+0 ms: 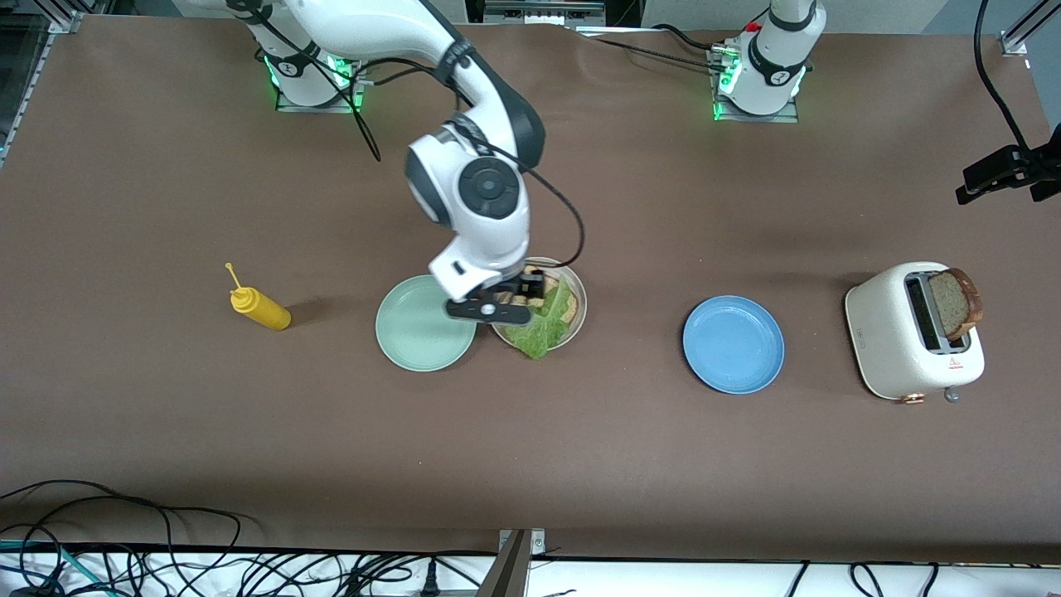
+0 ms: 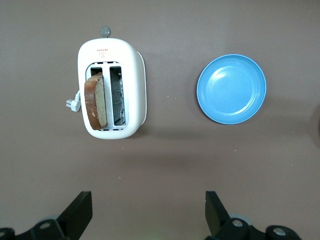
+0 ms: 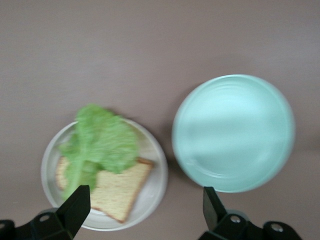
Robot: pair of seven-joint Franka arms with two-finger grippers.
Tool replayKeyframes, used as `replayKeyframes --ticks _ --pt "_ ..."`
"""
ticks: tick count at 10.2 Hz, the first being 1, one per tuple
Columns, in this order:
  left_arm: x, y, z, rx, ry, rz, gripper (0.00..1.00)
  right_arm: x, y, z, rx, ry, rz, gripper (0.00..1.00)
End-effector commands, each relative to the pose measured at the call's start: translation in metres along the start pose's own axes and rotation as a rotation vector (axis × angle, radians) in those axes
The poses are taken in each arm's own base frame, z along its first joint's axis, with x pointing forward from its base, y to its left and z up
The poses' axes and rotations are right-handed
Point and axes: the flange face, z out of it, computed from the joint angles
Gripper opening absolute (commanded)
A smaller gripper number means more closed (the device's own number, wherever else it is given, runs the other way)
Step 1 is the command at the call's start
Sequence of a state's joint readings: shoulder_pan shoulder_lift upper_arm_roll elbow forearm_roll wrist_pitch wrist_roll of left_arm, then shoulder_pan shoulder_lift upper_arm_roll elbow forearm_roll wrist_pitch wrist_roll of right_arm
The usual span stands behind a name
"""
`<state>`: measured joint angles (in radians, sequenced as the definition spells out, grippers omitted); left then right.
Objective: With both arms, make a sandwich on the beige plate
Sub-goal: 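Move the right gripper back toward the yellow squeeze bottle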
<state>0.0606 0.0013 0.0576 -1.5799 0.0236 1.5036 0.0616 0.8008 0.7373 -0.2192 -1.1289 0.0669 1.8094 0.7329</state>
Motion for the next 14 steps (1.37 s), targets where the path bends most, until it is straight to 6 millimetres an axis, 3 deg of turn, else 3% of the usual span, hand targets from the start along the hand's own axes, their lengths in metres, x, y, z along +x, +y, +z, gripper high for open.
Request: replayKeyframes --ticks 1,6,9,14 --pt "0.0 -0.002 -0.006 0.026 -0.007 0.0 1.0 0.027 0.072 -0.044 -0.079 -0.039 0.016 1.0" --pt "0.0 -0.001 -0.006 0.026 -0.008 0.002 1.0 0.081 0.265 -0.087 -0.144 -0.108 -0.093 1.0" --pt "0.0 -0.001 -0.006 0.026 -0.008 0.0 1.0 0.09 0.39 -0.101 -0.075 -0.144 -0.173 1.0" --pt "0.0 -0.001 -0.005 0.025 -0.013 0.0 1.0 0.103 0.504 -0.094 0.007 -0.152 -0.168 1.0"
